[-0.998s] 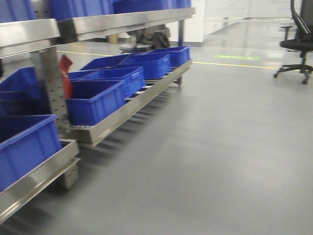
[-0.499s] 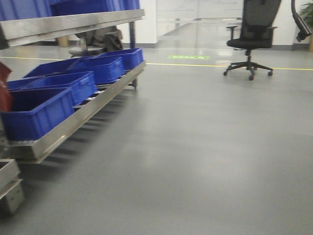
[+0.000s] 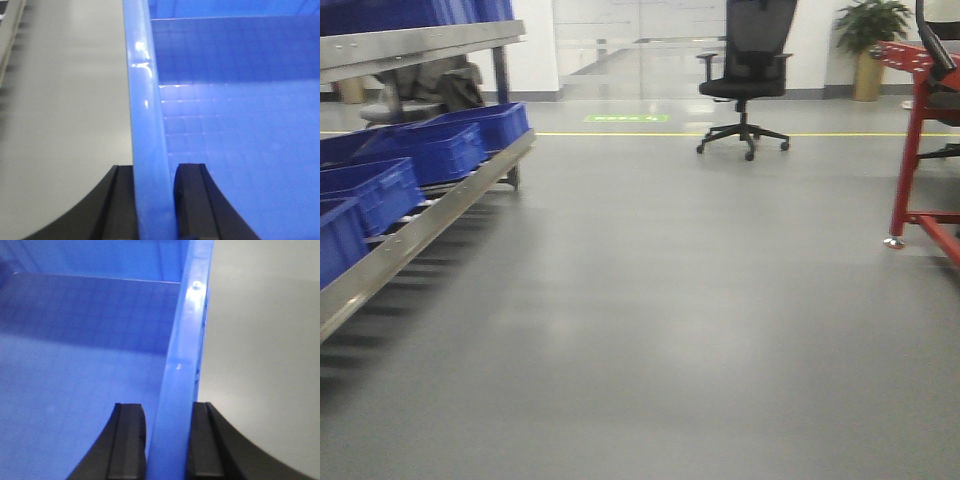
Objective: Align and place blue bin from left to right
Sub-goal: 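Drive the base across the floor carrying the bin in both grippers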
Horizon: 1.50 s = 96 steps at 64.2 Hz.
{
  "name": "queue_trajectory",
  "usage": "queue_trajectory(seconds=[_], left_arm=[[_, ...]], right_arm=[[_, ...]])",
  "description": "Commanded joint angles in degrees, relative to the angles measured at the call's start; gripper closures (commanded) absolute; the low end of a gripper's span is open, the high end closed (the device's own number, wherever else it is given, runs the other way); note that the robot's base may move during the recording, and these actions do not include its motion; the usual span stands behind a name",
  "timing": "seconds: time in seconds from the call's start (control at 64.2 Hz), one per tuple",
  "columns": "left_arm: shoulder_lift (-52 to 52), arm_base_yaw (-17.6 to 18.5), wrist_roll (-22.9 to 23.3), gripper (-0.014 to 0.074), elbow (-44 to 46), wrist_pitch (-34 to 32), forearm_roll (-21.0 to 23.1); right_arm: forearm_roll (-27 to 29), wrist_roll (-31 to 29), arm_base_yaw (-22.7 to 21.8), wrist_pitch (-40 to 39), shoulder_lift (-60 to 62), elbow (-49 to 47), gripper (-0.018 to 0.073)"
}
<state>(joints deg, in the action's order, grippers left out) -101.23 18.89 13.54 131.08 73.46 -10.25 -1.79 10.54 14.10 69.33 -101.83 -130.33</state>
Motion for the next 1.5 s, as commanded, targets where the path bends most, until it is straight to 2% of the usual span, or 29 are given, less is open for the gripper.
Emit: queue_trajectory(seconds=[0.0,1.481], left_arm=[[1.31,0.33,-0.87,0.0605,1.07,-4.51,0.63],[1.31,0.33,-0.87,0.0605,1.07,-4.51,0.63]], right_arm=[[-0.05,-2.08,0.42,-8.37,1.73,-1.12,0.0637],[-0.05,-2.08,0.42,-8.37,1.73,-1.12,0.0637]])
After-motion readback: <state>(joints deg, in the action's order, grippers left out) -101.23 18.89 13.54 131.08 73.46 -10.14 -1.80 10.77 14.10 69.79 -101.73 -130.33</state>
